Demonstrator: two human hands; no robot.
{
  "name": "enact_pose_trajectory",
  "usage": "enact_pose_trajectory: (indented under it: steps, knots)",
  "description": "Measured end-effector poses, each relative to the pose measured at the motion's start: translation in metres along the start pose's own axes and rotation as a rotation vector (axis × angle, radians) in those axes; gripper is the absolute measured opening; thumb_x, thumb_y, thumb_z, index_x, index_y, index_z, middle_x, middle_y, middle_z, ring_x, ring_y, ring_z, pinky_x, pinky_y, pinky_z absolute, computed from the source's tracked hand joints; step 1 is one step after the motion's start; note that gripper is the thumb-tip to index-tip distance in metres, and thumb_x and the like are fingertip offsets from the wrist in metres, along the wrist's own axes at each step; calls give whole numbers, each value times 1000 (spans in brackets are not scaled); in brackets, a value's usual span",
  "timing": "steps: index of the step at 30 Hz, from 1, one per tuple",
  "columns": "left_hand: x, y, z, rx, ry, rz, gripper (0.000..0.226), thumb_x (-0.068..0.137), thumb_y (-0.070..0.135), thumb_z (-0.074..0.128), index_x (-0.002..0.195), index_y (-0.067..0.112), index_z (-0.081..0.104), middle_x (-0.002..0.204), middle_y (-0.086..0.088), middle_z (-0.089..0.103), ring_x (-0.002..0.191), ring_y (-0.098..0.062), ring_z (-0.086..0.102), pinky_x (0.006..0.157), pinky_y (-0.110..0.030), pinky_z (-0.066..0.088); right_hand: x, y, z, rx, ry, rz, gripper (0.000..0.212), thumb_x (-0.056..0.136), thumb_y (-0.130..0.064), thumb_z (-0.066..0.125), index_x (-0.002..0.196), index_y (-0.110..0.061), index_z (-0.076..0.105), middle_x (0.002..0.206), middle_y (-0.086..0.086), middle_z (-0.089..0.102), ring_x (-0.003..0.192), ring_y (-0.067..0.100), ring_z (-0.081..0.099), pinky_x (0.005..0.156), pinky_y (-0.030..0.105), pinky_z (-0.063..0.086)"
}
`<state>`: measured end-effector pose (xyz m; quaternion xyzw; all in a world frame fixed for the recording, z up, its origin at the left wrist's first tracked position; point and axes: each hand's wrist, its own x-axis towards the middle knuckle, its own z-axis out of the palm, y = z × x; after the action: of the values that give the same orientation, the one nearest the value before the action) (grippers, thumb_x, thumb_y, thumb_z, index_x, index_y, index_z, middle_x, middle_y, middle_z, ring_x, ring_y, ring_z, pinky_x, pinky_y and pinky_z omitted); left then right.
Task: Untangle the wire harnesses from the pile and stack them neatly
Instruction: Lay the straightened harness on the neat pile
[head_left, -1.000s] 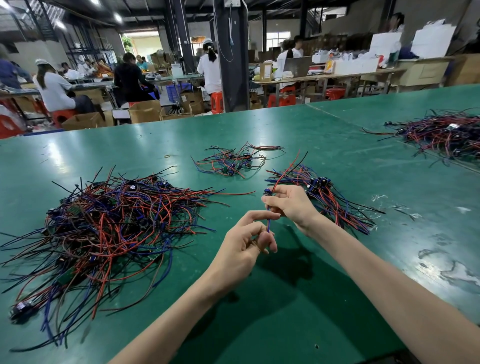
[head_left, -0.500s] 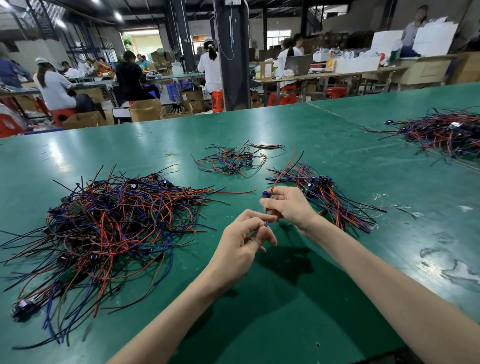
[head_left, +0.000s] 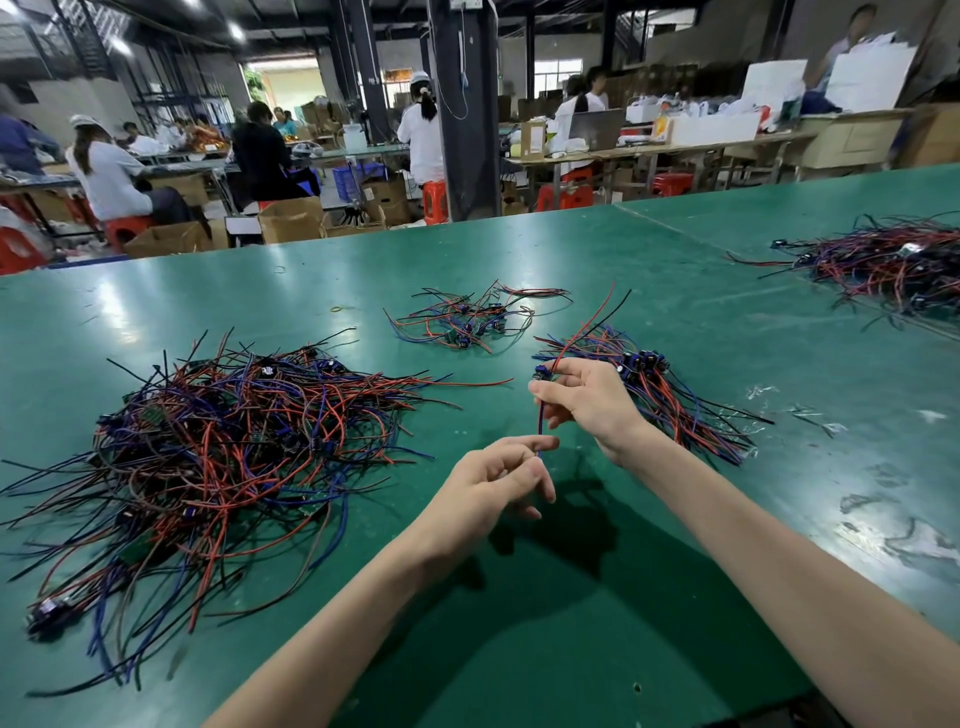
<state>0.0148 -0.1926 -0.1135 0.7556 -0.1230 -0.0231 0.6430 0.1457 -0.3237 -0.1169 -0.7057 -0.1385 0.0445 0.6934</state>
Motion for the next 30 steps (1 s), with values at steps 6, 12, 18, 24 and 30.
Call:
enact_pose_trajectory:
  steps: [6,12,18,24,30]
  knots:
    - [2,3,-2,-56,28,-74,34,98,9,44,68,7,60,127,-4,59,80,-9,57,64,-19,49,-3,-8,-1,48,-5,-22,11,84,3,65,85,-8,62,63,10,61,42,9,55,41,19,46]
    - [-2,1,5,-23,57,28,29,91,19,54,66,16,66,134,4,52,107,-4,57,84,-27,50,-1,-16,-7,59,-8,-4,11,87,2,62,96,-4,61,70,9,60,50,7,57,48,19,51]
    - [-3,-4,8,47,125,34,24,88,21,57,68,24,70,143,17,38,121,3,44,105,-22,33,5,-35,-22,156,-24,30,14,93,5,49,106,1,54,71,8,50,47,6,58,51,22,55]
    - [3,-7,4,16,184,9,19,86,14,61,70,19,72,135,12,47,112,-1,54,99,-28,43,32,-46,-67,-390,88,50,8,88,8,55,87,2,61,60,12,53,38,8,49,45,21,46]
    - [3,-6,6,-1,232,-23,16,72,23,56,67,25,71,130,15,51,104,-12,59,80,-24,49,41,-20,-95,-880,301,119,8,81,-7,70,75,-10,67,65,13,70,54,16,66,83,35,55]
